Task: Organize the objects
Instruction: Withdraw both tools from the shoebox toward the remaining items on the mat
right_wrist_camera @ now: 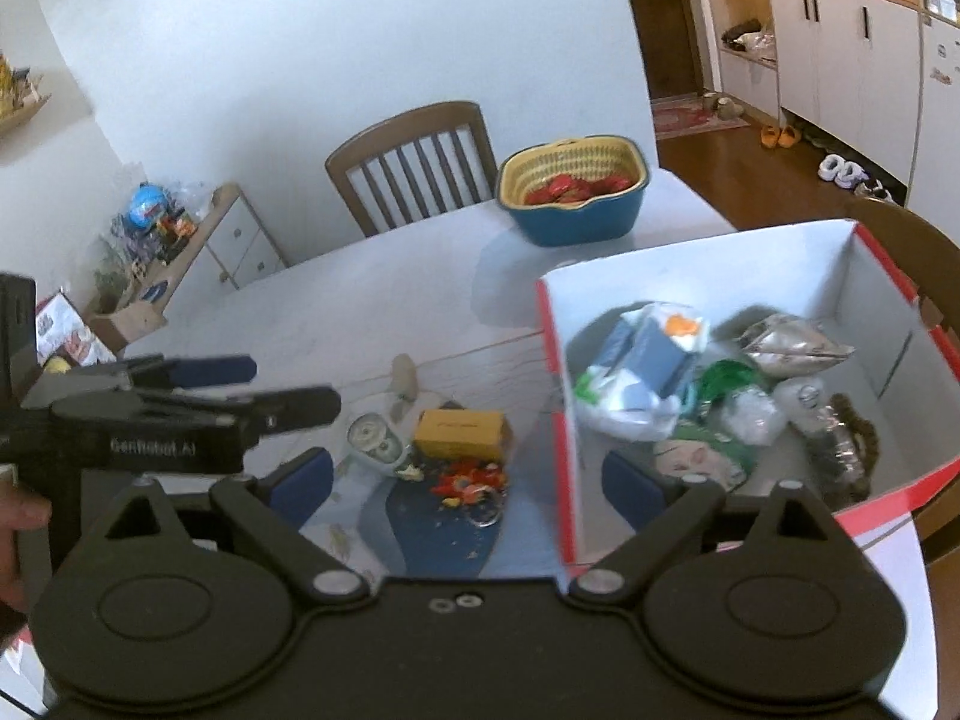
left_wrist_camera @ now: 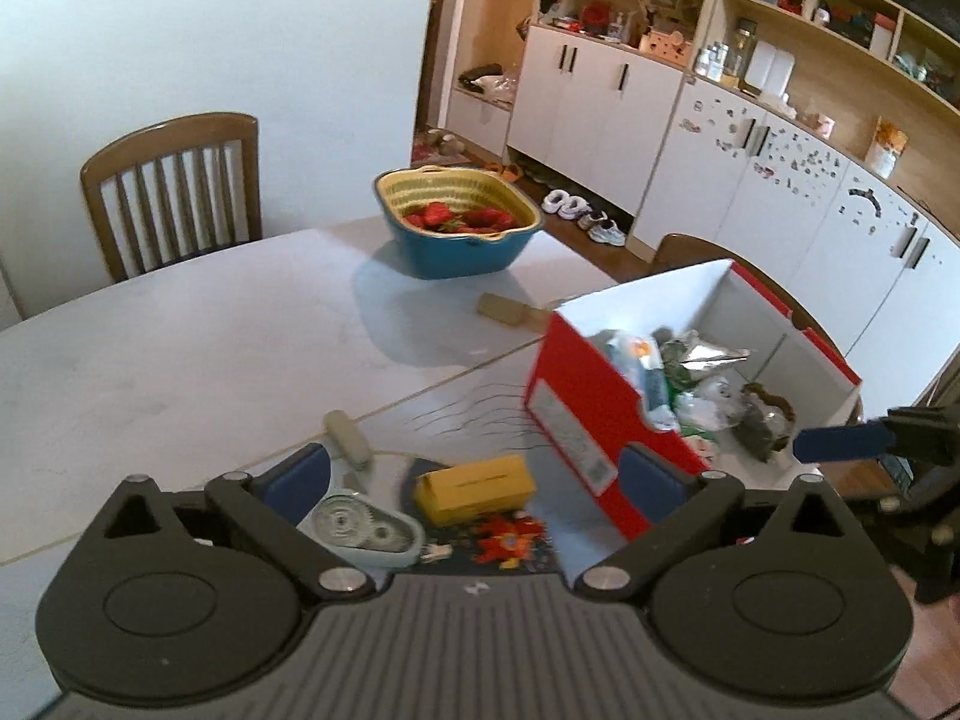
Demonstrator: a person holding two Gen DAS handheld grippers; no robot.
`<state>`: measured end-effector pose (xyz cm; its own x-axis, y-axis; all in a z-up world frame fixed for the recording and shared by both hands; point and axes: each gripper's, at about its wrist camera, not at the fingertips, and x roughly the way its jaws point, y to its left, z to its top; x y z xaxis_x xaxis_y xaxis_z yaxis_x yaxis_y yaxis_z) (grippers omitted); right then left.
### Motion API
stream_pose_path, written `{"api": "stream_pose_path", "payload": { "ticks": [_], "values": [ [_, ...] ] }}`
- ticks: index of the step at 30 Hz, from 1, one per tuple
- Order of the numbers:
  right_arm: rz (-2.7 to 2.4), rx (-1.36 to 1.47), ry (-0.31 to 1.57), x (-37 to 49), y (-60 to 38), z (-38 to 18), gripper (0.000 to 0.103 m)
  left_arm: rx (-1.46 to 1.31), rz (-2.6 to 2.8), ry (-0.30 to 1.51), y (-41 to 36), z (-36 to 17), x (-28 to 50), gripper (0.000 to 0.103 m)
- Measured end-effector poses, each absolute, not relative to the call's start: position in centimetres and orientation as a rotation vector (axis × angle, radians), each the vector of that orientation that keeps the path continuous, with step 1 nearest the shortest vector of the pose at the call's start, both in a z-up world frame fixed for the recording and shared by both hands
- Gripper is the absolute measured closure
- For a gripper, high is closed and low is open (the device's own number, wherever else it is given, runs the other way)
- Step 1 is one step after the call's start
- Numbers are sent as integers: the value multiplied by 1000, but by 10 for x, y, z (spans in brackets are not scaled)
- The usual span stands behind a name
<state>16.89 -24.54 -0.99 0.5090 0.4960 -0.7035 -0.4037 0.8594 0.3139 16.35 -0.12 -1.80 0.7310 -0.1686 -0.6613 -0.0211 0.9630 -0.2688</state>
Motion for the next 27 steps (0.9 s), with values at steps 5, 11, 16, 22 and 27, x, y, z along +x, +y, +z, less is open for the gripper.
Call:
{"api": "stream_pose_path", "payload": {
  "ticks": [5,11,16,22,27],
  "values": [
    [535,71,907,166,-224,-20,7,-277,-81,767,20,-35,163,0],
    [544,32,925,166,-203,-29,7,-238,-113,804,31,-62,162,0],
    [555,10,949,168,-184,-37,7,-159,-146,813,31,-89,160,0],
    [549,-13,969,176,-167,-47,7,-165,-138,824,35,-118,165,0],
    [531,-33,976,186,-152,-55,7,-159,-144,821,39,-136,173,0]
  ]
}}
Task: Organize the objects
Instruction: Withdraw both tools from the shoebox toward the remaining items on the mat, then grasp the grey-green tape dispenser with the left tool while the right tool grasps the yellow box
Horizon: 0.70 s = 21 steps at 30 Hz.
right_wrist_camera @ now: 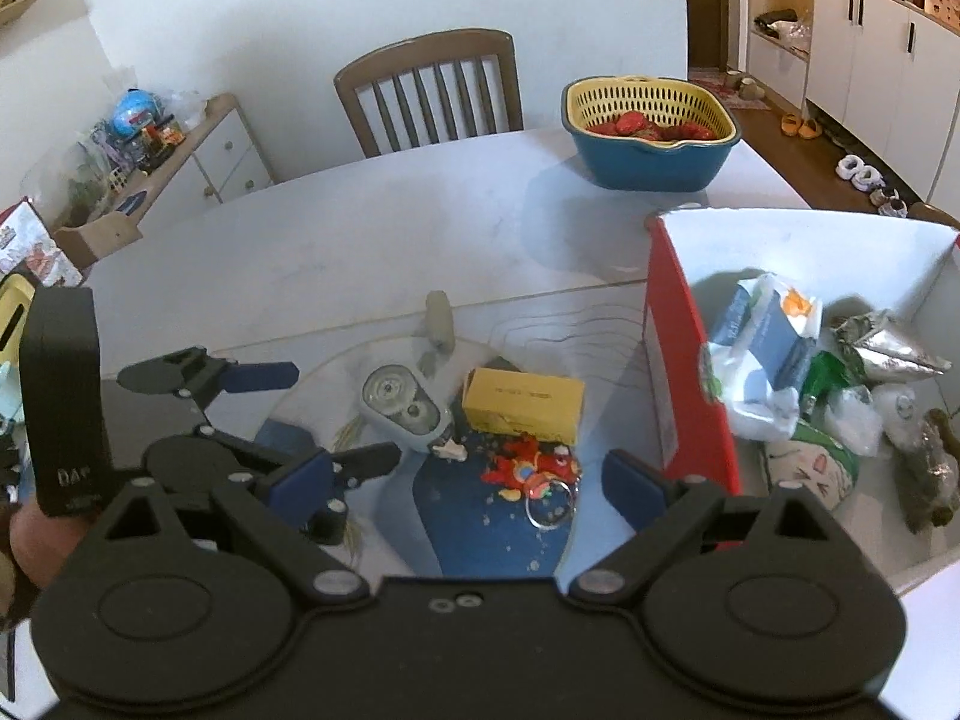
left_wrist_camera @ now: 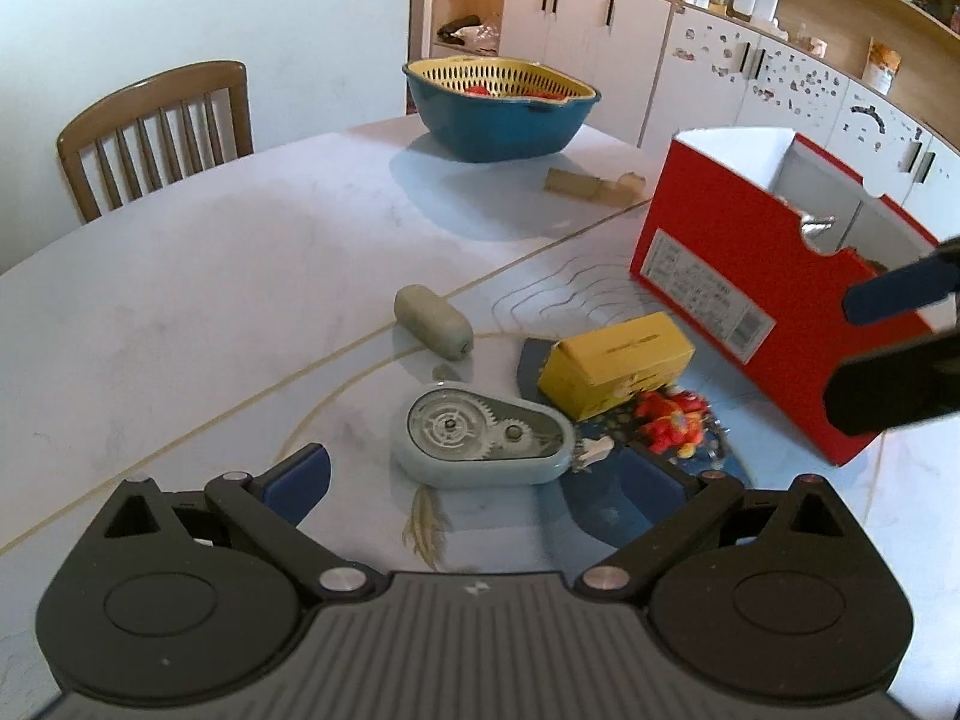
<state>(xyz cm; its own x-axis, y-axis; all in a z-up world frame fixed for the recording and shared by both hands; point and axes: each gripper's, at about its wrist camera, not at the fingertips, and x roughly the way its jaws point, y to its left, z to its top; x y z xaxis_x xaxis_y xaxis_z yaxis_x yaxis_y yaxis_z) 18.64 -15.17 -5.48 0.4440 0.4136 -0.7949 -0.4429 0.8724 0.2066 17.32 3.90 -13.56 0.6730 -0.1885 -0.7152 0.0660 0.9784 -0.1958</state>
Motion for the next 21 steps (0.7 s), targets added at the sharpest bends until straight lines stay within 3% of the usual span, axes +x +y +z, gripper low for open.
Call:
{"api": "stream_pose_path", "payload": {
  "ticks": [21],
  "values": [
    [347,-70,1079,246,-106,-115,8,-84,-318,816,51,-169,208,0]
  ]
}}
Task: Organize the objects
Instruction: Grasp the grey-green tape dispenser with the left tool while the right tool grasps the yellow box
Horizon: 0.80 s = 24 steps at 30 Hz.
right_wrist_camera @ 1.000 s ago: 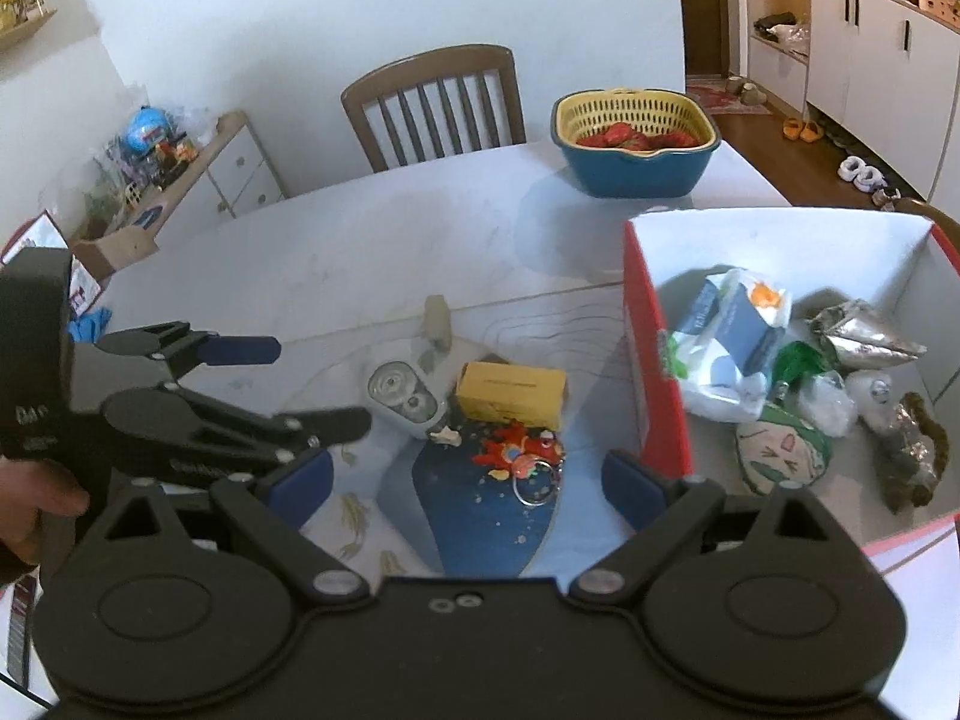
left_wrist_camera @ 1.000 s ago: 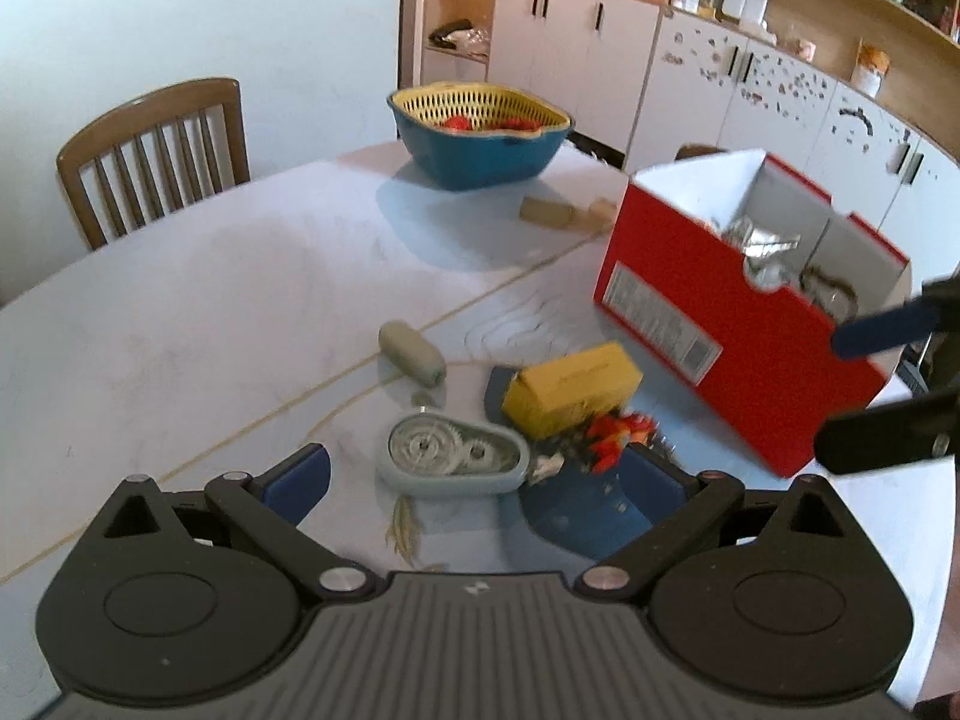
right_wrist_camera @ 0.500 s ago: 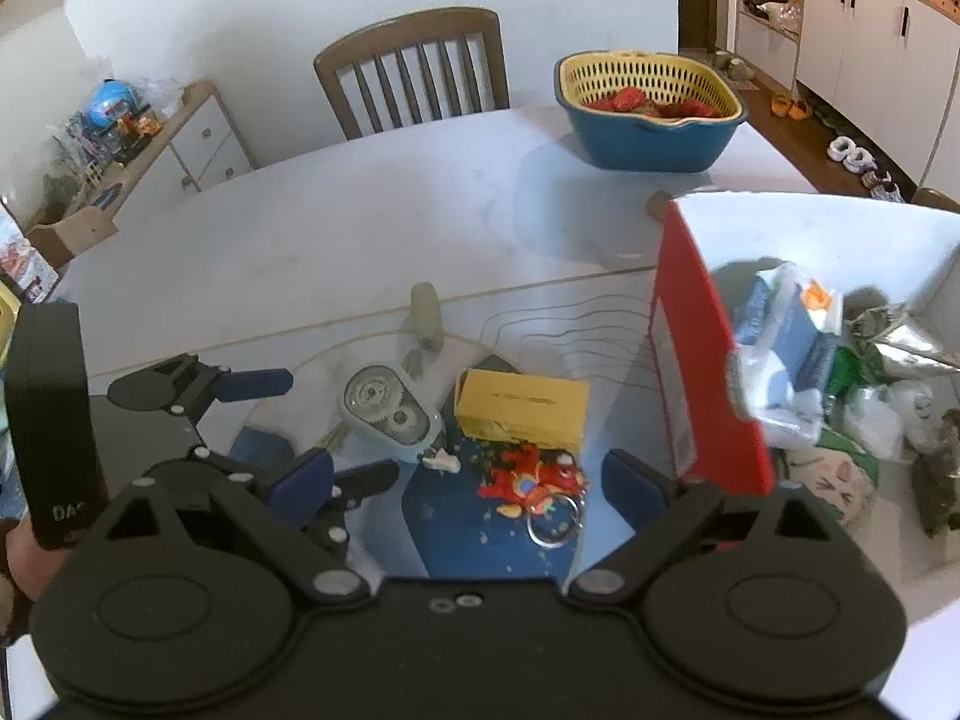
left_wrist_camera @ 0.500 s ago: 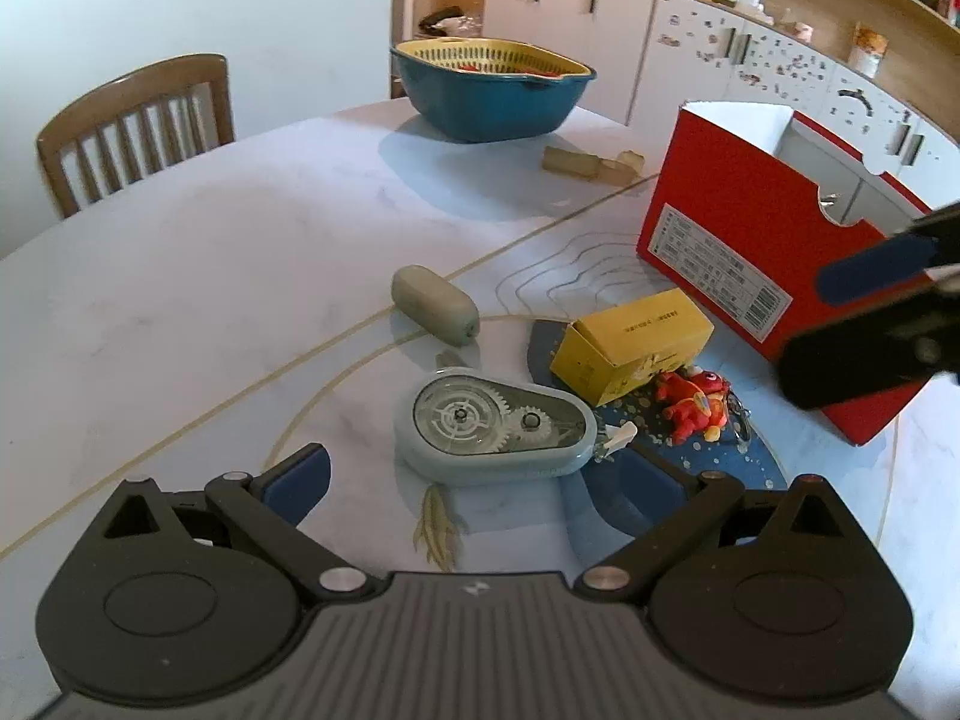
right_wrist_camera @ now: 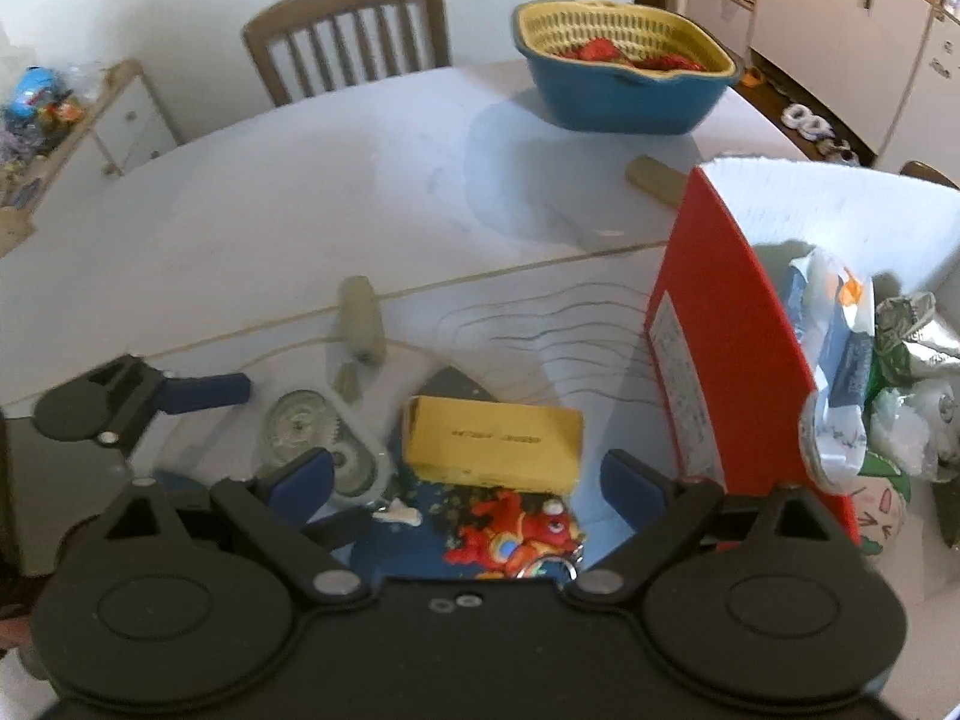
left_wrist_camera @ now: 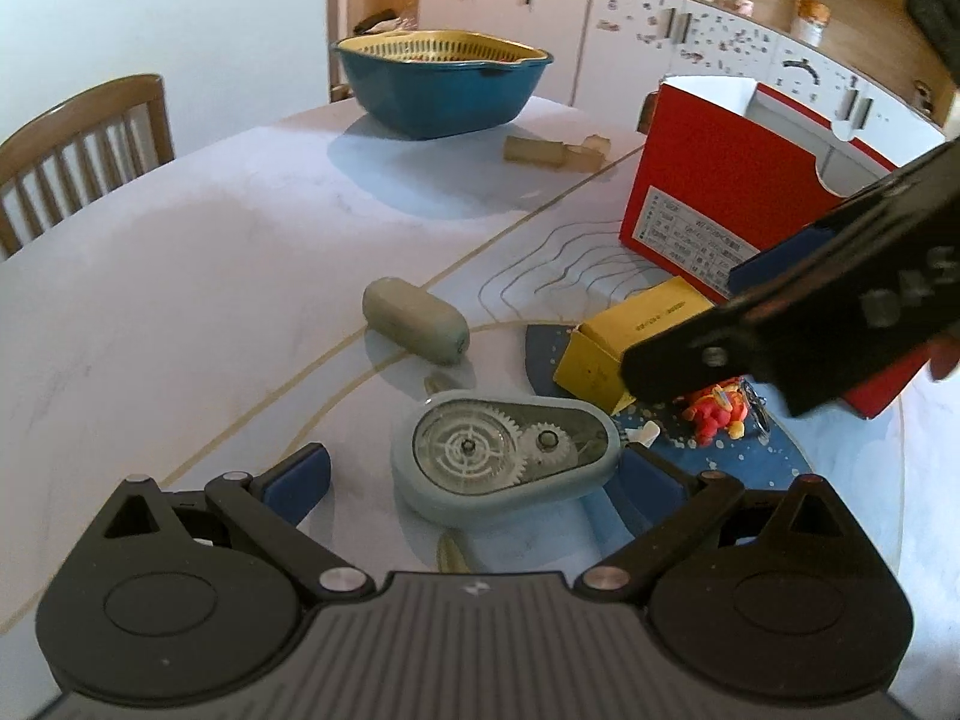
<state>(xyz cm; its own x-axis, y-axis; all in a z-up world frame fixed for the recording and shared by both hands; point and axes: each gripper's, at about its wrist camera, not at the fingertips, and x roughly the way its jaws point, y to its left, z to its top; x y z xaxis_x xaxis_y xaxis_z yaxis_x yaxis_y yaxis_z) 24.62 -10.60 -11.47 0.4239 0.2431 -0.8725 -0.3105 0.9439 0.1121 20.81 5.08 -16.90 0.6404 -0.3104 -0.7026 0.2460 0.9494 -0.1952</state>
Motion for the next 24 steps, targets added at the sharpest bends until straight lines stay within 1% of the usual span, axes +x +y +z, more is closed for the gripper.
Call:
{"api": "stream_pose_path", "payload": {
  "ticks": [9,13,14,15,17,22,23,24],
  "values": [
    [287,-73,1107,261,-99,-133,10,-39,-362,787,42,-171,211,1],
    [278,-76,1110,264,-96,-136,11,-40,-371,775,41,-170,212,10],
    [274,-76,1112,264,-96,-137,13,-40,-374,772,41,-169,212,16],
    [275,-71,1116,265,-96,-137,15,-37,-373,768,40,-169,211,17],
    [274,-60,1122,266,-98,-138,16,-26,-361,768,40,-168,210,22],
    [272,-39,1116,267,-99,-137,25,-29,-346,769,38,-168,209,22],
    [271,-41,1113,267,-99,-138,30,-32,-342,770,37,-168,208,22],
    [269,-46,1110,267,-99,-137,32,-34,-342,768,37,-168,207,22]
  ]
}}
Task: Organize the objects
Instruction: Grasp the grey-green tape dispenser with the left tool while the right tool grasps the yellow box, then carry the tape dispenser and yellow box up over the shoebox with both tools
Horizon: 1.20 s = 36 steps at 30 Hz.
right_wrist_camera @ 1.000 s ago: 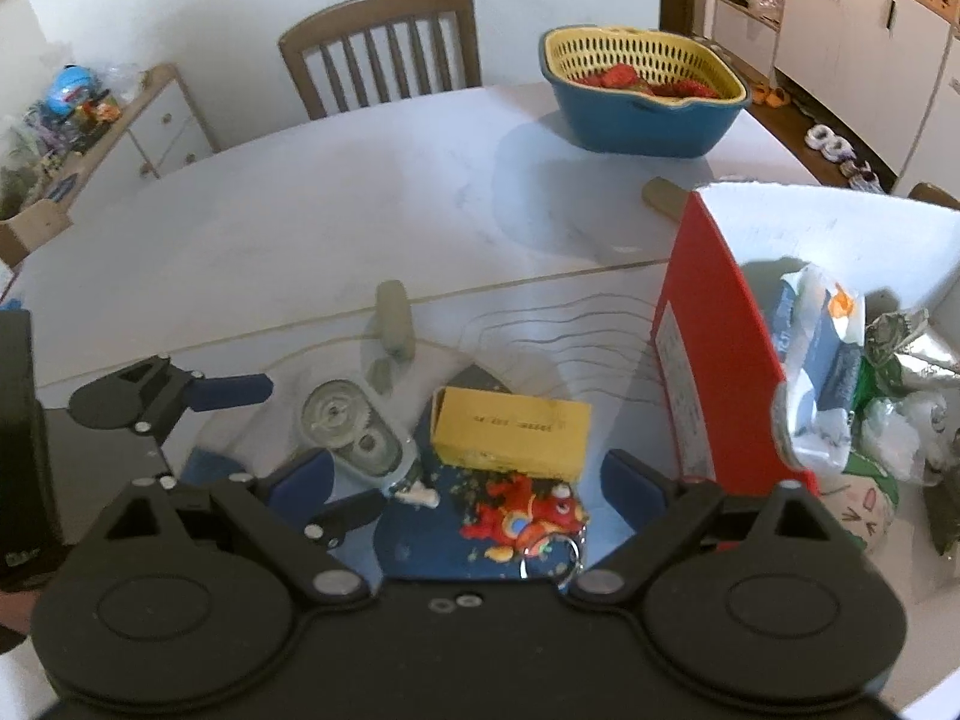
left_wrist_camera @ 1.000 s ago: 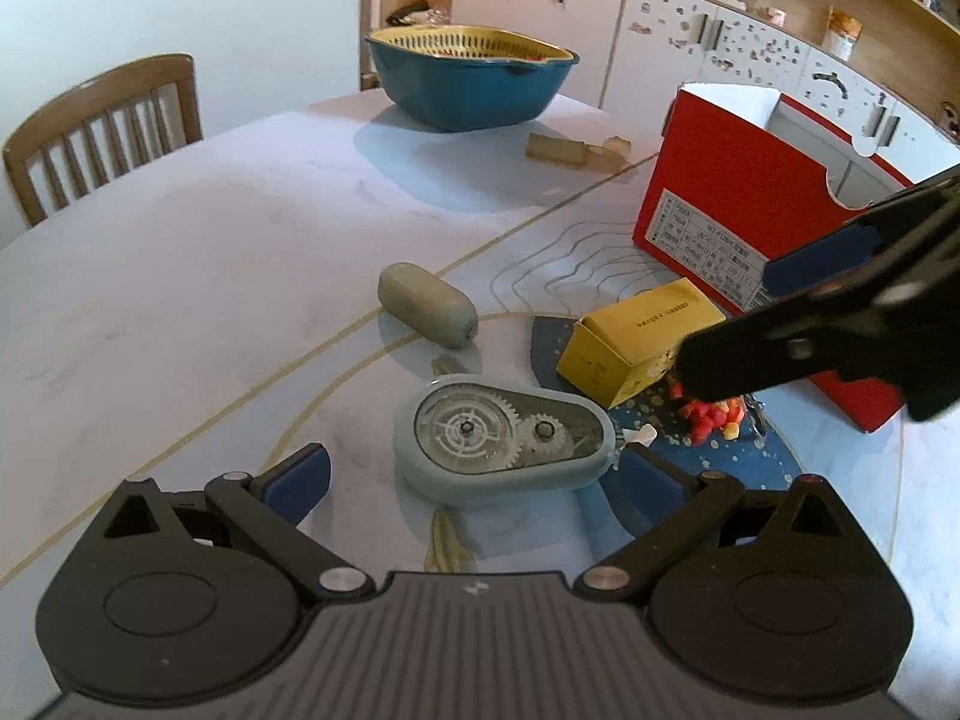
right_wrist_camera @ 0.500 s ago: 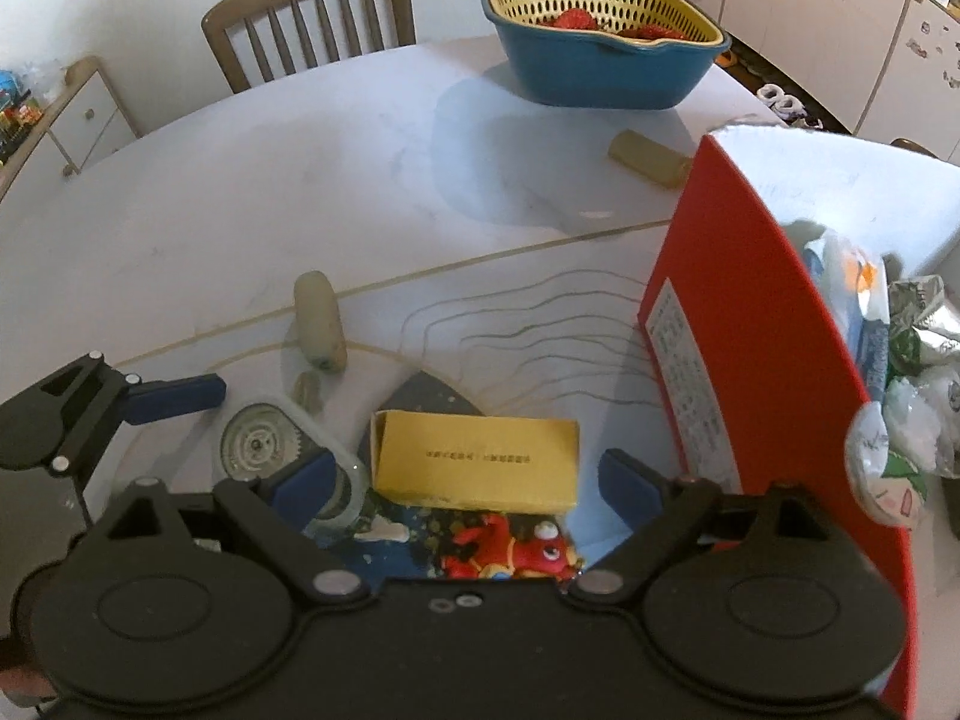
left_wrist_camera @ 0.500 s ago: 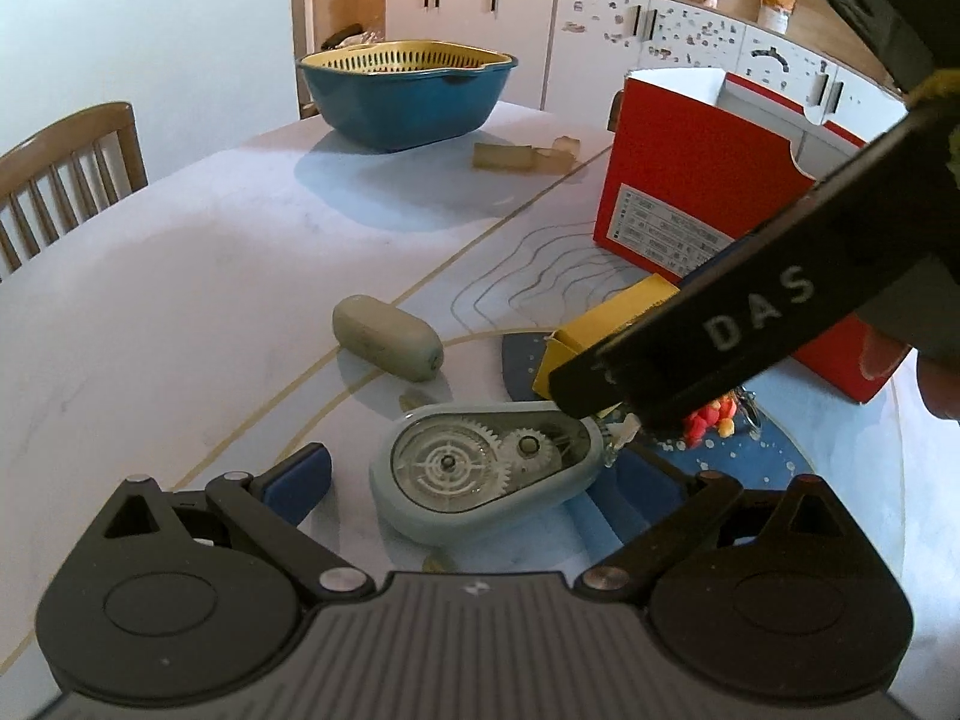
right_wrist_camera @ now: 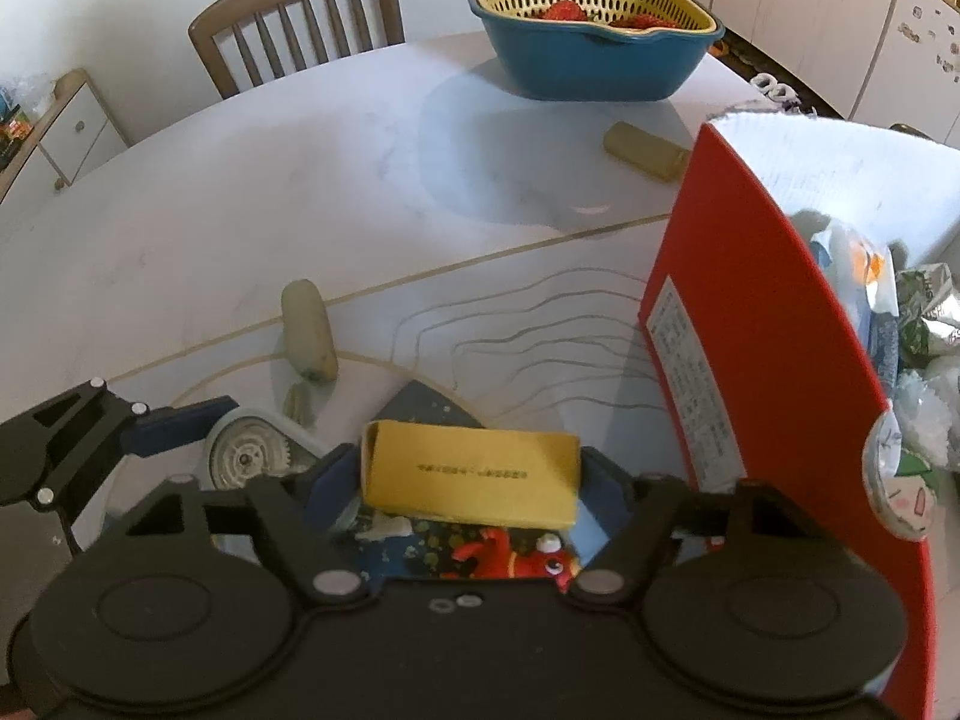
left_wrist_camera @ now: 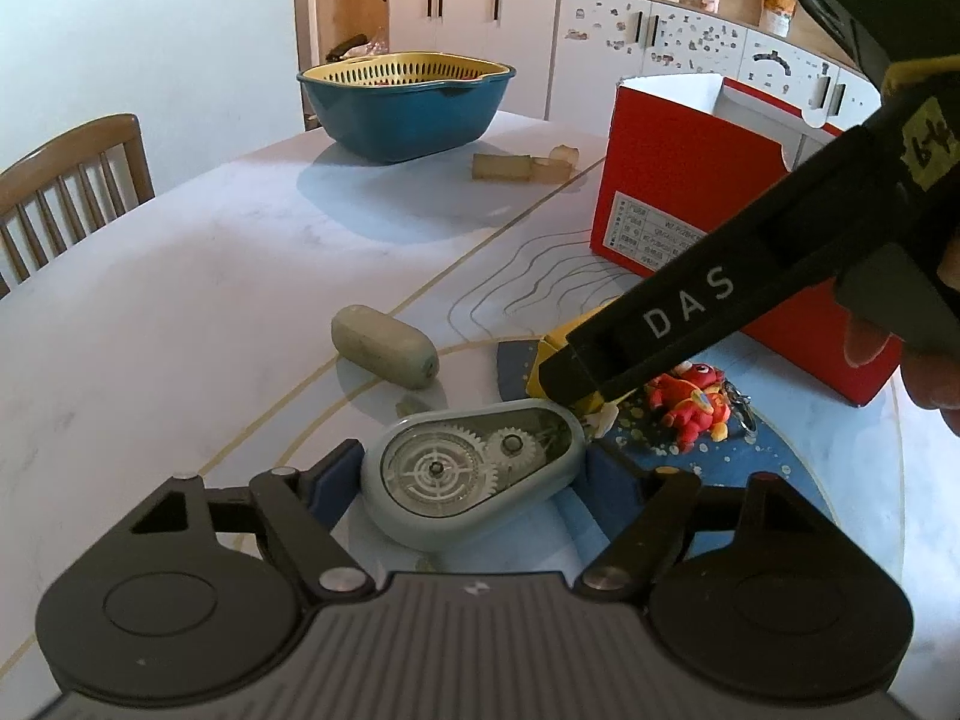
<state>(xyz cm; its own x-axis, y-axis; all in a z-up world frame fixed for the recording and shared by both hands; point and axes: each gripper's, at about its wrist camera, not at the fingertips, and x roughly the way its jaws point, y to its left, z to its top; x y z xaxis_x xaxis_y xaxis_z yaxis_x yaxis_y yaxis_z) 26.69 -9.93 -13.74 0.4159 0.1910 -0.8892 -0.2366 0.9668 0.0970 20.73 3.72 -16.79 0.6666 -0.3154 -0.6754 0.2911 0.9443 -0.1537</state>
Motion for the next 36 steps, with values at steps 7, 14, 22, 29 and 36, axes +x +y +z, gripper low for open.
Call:
{"api": "stream_pose_path", "payload": {
  "ticks": [7,14,22,29,36],
  "values": [
    [270,-47,1110,262,-103,-135,33,-53,-323,770,35,-168,201,22],
    [293,-33,1098,252,-109,-125,33,-99,-286,780,36,-163,186,22],
    [341,-33,1069,235,-116,-101,33,-155,-229,765,39,-142,166,22],
    [399,-14,1025,217,-133,-73,33,-165,-197,745,37,-112,150,22],
    [462,-17,976,205,-154,-41,33,-185,-178,719,22,-74,140,22]
  ]
}}
